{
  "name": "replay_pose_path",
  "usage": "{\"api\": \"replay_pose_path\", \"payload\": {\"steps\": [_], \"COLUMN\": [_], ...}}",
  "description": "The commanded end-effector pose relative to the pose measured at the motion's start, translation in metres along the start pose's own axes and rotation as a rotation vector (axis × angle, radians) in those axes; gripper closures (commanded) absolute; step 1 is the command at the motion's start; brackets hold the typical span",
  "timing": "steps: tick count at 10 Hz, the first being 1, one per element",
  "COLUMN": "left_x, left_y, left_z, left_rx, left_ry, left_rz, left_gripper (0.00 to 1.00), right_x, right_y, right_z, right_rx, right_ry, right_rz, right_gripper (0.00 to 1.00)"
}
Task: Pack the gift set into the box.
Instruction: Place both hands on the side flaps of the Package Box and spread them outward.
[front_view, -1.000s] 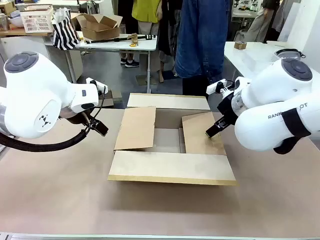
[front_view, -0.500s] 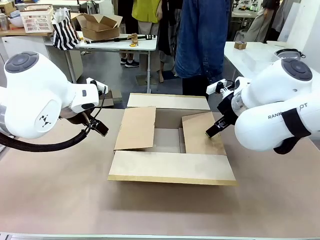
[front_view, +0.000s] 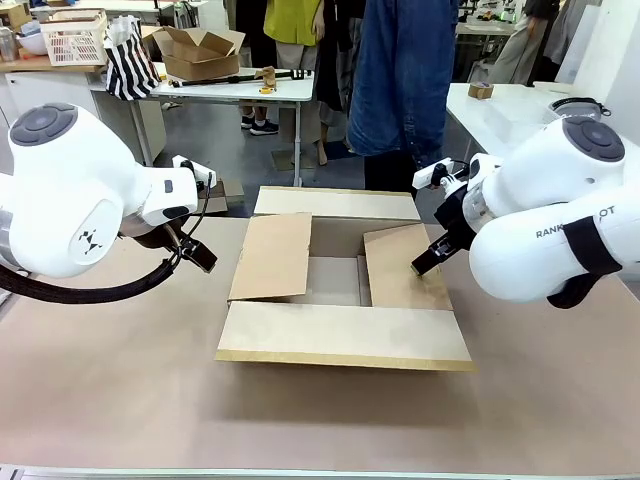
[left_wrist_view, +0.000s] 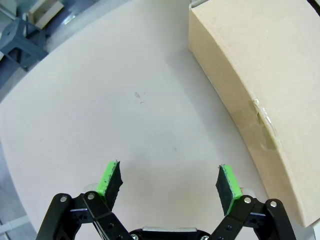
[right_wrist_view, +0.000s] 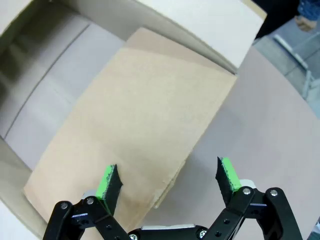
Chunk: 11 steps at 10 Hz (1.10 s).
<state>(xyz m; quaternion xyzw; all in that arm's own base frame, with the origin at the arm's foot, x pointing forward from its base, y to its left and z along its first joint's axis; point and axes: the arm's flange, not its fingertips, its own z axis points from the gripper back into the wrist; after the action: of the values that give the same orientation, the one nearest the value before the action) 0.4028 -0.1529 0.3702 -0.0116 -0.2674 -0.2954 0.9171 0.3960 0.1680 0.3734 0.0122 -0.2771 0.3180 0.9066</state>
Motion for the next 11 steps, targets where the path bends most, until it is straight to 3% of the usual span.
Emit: {"api": "replay_pose_path", "payload": {"steps": [1, 2, 3, 4, 5, 6, 7, 8, 9, 10, 11], "left_x": [0.0, 0.0, 0.007, 0.021, 0.022, 0.021, 0.012, 0.003, -0.003, 0.015, 0.015], "left_y": [0.001, 0.0, 0.003, -0.005, -0.009, -0.017, -0.027, -0.036, -0.043, -0.041, -0.041], "left_z": [0.0, 0.0, 0.031, 0.082, 0.132, 0.168, 0.188, 0.203, 0.205, 0.199, 0.199], "left_rx": [0.0, 0.0, -0.048, -0.084, -0.182, -0.27, -0.25, -0.323, -0.295, -0.271, -0.271], "left_ry": [0.0, 0.0, 0.01, 0.133, 0.009, -0.013, -0.001, -0.024, -0.057, -0.02, -0.02], "left_rz": [0.002, 0.0, -0.012, 0.081, 0.068, 0.041, -0.021, -0.073, -0.056, -0.02, -0.02], "left_gripper": [0.0, 0.0, 0.0, 0.0, 0.0, 0.0, 0.0, 0.0, 0.0, 0.0, 0.0], "right_x": [0.0, 0.0, 0.005, 0.007, 0.001, -0.013, -0.031, -0.049, -0.059, -0.002, -0.002], "right_y": [0.0, 0.0, -0.008, -0.013, -0.012, -0.009, -0.005, 0.0, 0.005, -0.014, -0.014], "right_z": [0.0, 0.0, 0.037, 0.089, 0.148, 0.191, 0.223, 0.24, 0.237, 0.228, 0.228], "right_rx": [0.0, 0.0, -0.057, -0.1, -0.04, 0.0, 0.028, 0.005, -0.059, -0.007, -0.007], "right_ry": [0.0, 0.0, 0.048, 0.041, 0.004, -0.043, -0.104, -0.147, -0.141, -0.098, -0.098], "right_rz": [0.0, 0.0, -0.069, -0.155, -0.207, -0.216, -0.223, -0.23, -0.252, -0.213, -0.213], "right_gripper": [0.0, 0.0, 0.0, 0.0, 0.0, 0.0, 0.0, 0.0, 0.0, 0.0, 0.0]}}
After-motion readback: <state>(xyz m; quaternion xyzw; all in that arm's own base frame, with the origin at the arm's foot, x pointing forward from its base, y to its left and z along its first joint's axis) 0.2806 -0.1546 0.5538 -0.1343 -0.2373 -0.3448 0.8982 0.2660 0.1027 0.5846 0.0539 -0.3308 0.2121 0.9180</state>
